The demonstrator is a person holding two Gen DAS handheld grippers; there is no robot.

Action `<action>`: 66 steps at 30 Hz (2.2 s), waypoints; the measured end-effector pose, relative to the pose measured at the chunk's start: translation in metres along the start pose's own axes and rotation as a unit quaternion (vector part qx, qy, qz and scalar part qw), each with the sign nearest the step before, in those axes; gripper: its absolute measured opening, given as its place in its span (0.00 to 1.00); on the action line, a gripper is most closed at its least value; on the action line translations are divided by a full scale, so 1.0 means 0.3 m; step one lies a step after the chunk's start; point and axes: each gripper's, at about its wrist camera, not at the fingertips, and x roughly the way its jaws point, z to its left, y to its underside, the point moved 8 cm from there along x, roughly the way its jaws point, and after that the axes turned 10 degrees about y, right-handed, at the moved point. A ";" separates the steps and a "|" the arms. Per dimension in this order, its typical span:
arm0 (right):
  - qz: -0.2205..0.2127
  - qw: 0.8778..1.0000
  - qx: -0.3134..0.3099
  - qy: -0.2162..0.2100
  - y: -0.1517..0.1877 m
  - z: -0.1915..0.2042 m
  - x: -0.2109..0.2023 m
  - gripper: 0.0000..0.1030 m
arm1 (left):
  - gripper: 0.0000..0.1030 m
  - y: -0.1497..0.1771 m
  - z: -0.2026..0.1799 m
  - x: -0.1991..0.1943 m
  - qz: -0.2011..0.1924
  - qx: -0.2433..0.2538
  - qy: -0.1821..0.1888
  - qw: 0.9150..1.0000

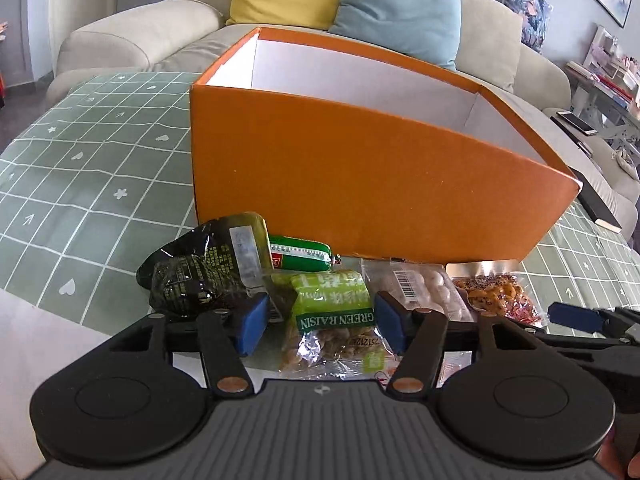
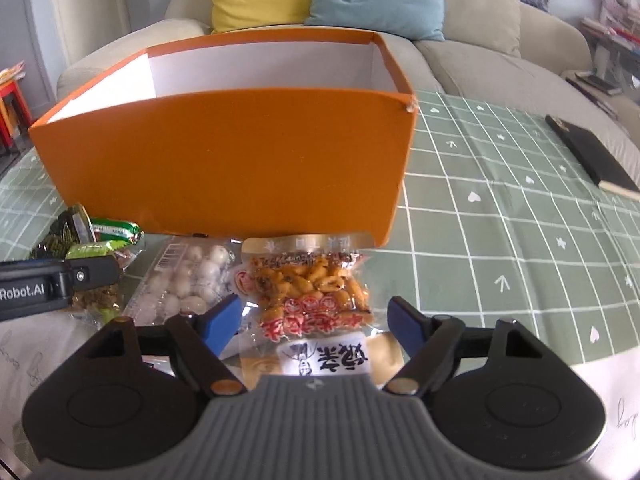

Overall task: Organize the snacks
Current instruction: 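Grasp the green raisin bag with the left gripper while the right gripper grasps the orange spicy snack bag, then carry both bags over the orange box and open both grippers to drop them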

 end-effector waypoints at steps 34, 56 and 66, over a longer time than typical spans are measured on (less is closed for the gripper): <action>-0.018 0.999 -0.034 -0.004 -0.016 0.021 -0.006 0.66 | 0.44 0.011 -0.037 0.004 -0.002 0.047 -0.005 0.999; -0.095 0.993 -0.019 -0.069 -0.088 0.065 -0.292 0.67 | 0.41 -0.047 -0.075 -0.200 -0.043 0.062 0.011 0.997; -0.134 0.988 -0.014 -0.074 -0.200 0.073 -0.384 0.67 | 0.41 -0.157 -0.096 -0.284 -0.071 0.066 0.011 0.995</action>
